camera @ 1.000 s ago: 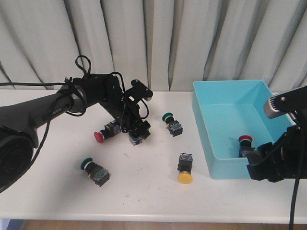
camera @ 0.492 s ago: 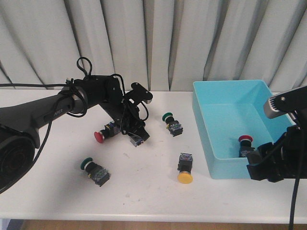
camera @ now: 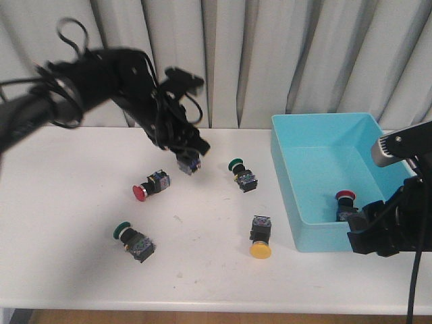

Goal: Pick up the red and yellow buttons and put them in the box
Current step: 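Grasp the yellow mushroom button with the left gripper and lift it, then hand the yellow button from the left gripper to the right gripper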

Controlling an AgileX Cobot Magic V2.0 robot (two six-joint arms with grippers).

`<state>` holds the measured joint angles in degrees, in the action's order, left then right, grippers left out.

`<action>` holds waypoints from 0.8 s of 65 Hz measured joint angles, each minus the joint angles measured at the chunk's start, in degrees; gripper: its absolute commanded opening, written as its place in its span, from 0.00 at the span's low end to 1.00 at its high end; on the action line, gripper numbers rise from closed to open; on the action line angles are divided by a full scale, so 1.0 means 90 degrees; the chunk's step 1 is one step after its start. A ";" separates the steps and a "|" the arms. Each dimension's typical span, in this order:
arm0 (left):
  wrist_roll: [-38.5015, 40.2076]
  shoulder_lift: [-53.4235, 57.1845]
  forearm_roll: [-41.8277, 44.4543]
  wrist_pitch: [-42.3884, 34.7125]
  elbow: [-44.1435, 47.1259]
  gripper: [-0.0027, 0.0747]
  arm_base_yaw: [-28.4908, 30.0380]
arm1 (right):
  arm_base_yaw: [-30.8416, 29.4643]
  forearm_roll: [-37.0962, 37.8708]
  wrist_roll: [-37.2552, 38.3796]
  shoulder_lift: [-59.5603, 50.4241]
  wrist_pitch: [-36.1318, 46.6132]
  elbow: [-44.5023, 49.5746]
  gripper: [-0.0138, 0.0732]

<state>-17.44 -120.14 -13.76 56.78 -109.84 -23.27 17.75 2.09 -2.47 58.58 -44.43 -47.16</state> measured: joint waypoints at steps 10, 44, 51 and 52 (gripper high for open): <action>0.0188 0.1136 0.0000 -0.0012 0.0523 0.26 0.0000 | 0.0000 0.0000 0.0000 0.0000 0.0000 0.0000 0.66; 0.0103 0.5525 0.0000 -0.2331 0.5884 0.26 0.0000 | 0.0000 0.0006 0.0000 0.0000 0.0000 0.0000 0.66; -0.0039 0.6004 -0.0033 -0.2696 0.6585 0.26 0.0000 | 0.0000 0.0006 0.0000 0.0000 0.0000 0.0000 0.66; -0.0057 0.6047 -0.0035 -0.2731 0.6648 0.26 0.0000 | 0.0000 0.0006 0.0000 0.0000 0.0000 0.0000 0.66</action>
<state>-17.95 -65.71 -14.07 32.20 -50.00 -23.27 17.75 2.14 -2.47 58.58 -44.43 -47.16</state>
